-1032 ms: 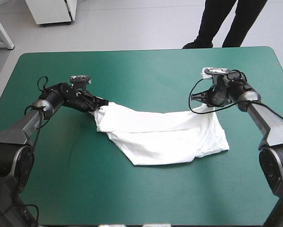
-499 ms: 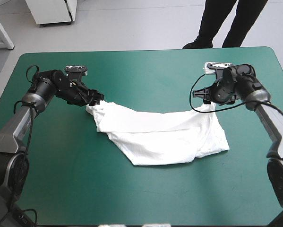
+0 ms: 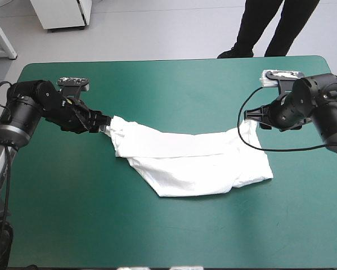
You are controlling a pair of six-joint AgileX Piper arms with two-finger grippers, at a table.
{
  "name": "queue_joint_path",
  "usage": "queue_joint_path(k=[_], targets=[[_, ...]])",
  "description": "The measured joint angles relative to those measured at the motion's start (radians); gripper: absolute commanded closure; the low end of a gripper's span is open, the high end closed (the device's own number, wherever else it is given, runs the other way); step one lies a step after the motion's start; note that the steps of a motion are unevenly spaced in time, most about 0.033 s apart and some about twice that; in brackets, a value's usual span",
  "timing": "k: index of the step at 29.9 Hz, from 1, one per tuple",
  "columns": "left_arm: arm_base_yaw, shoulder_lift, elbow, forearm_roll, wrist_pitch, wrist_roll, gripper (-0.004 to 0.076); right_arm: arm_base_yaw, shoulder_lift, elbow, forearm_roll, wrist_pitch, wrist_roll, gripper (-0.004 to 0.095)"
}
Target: Fold the cloth
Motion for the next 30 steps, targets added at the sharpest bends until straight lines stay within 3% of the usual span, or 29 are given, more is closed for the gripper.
queue_joint_path(k=[13,22,30], targets=[[-0.005,0.051,-0.001,-0.029,-0.013,-0.004,0.0307,0.0,-0.016,0.0,-0.019,0.009,0.004,0.046],[-0.167,0.143,-0.001,0.064,-0.014,-0.061,0.034,0.0,-0.016,0.0,-0.026,0.013,0.007,0.046],[-0.185,0.205,0.028,0.113,-0.03,-0.105,0.034,0.0,-0.016,0.0,-0.062,0.016,0.008,0.046]])
